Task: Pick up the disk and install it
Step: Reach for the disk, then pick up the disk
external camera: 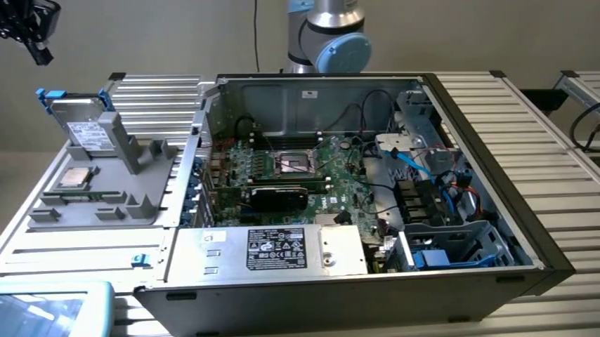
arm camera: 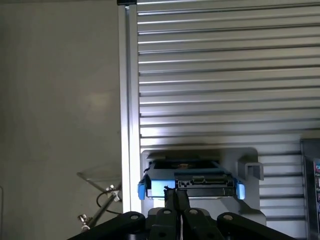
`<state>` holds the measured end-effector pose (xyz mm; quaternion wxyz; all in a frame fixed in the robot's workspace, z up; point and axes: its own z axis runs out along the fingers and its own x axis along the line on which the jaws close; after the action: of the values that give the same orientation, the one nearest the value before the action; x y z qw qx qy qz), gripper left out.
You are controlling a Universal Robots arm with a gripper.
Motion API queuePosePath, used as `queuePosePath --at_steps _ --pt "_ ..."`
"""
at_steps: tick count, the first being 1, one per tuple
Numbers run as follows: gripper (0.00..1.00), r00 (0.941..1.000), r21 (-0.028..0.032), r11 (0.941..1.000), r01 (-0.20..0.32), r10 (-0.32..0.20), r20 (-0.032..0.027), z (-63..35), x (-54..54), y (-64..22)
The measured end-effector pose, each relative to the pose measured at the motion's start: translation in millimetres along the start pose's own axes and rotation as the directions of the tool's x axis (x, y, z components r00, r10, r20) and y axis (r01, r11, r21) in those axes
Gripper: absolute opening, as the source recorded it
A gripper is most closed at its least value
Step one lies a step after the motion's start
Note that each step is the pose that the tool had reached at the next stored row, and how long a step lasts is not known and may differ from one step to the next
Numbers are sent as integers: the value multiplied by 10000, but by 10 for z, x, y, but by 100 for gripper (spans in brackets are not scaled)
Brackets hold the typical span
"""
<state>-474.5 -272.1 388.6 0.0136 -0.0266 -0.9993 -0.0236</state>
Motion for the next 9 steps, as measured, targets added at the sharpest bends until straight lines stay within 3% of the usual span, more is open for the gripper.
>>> queuePosePath --at_steps 9 --pt "11 10000 1 10000 -1 1 -1 1 1 15"
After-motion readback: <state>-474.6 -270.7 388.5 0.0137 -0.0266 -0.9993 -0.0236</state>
